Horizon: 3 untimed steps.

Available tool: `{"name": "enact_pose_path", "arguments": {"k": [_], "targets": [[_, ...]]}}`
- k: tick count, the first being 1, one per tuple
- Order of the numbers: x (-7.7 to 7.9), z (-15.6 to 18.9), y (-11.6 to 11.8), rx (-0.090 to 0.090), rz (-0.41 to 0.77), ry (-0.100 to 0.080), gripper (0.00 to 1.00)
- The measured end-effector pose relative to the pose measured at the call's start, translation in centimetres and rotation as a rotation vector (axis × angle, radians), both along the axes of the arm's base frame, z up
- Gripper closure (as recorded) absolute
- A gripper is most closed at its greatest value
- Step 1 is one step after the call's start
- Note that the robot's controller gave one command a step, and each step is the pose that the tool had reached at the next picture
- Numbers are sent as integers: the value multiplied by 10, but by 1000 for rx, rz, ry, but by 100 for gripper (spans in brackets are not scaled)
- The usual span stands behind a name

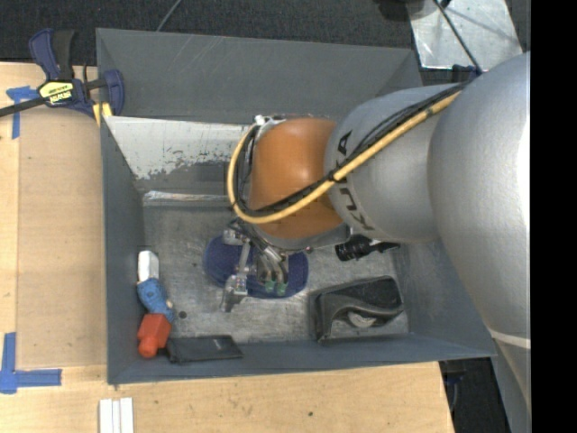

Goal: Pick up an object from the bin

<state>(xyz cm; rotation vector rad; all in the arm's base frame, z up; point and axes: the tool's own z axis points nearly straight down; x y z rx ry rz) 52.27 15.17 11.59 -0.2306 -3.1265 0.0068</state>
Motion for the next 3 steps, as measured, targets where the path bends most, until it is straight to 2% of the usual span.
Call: {"name": "enact_pose_path", "arguments": {"k": [1, 2, 3], "targets": [[39, -41, -40, 8, 188, -18, 0], [42, -37, -39, 9, 187, -32, 100], [58, 102, -34, 5, 214, -19, 100]]}}
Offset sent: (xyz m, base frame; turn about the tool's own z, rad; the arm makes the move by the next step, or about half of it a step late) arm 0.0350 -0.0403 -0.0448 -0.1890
